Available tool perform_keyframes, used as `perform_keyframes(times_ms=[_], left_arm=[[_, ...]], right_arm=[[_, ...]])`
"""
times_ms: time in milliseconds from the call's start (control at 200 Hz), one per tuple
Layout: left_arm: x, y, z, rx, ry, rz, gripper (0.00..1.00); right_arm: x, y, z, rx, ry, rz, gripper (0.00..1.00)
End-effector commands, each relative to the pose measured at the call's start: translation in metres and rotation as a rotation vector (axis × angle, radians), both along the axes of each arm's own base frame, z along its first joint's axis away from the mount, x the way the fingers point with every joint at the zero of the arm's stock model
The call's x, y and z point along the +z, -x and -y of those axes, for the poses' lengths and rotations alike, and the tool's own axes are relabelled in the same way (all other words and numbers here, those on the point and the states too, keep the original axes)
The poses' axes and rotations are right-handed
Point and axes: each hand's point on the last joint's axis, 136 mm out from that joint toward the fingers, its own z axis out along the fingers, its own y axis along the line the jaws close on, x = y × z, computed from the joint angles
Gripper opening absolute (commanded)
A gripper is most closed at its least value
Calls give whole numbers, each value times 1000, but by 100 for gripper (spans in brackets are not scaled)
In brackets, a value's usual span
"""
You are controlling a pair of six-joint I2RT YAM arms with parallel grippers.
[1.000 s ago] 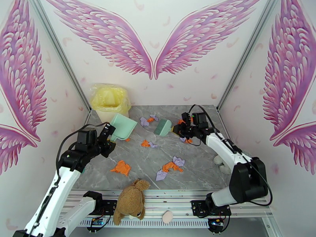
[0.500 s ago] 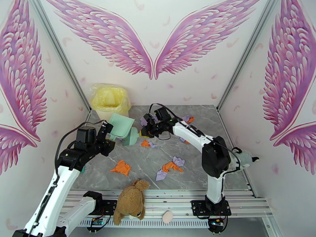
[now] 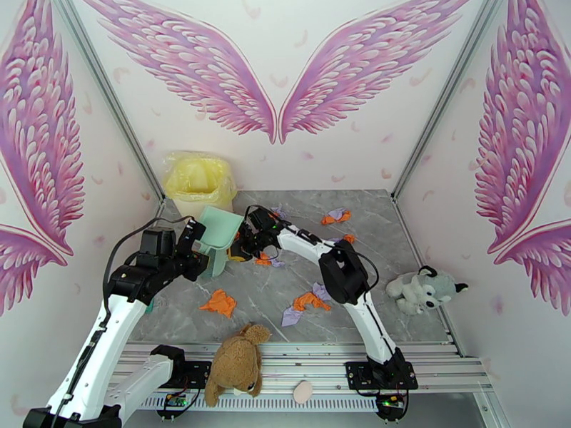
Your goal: Sweep away the paper scraps from the table
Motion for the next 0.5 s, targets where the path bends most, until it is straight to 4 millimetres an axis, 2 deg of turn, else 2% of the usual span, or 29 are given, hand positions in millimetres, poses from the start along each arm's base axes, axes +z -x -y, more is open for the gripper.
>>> perform_keyframes(times_ms=[0,135,205,370,495], left_arm=[[8,-2,3,-16,15,29,0],[5,-3,3,-18,17,21,0],[5,-3,4,-20,18,22,0],[4,-3,5,-24,22,15,0],[3,-3,7,-30,28,11,0]], right_arm=[[2,-13,-3,-21,-18,7,0],[-19,-15,20,-31,58,-1,0],[-22,-16,37,-44,80,-1,0],[-25,-18,92,-87,137,4,0],[-22,-17,142,-127,178,13,0]])
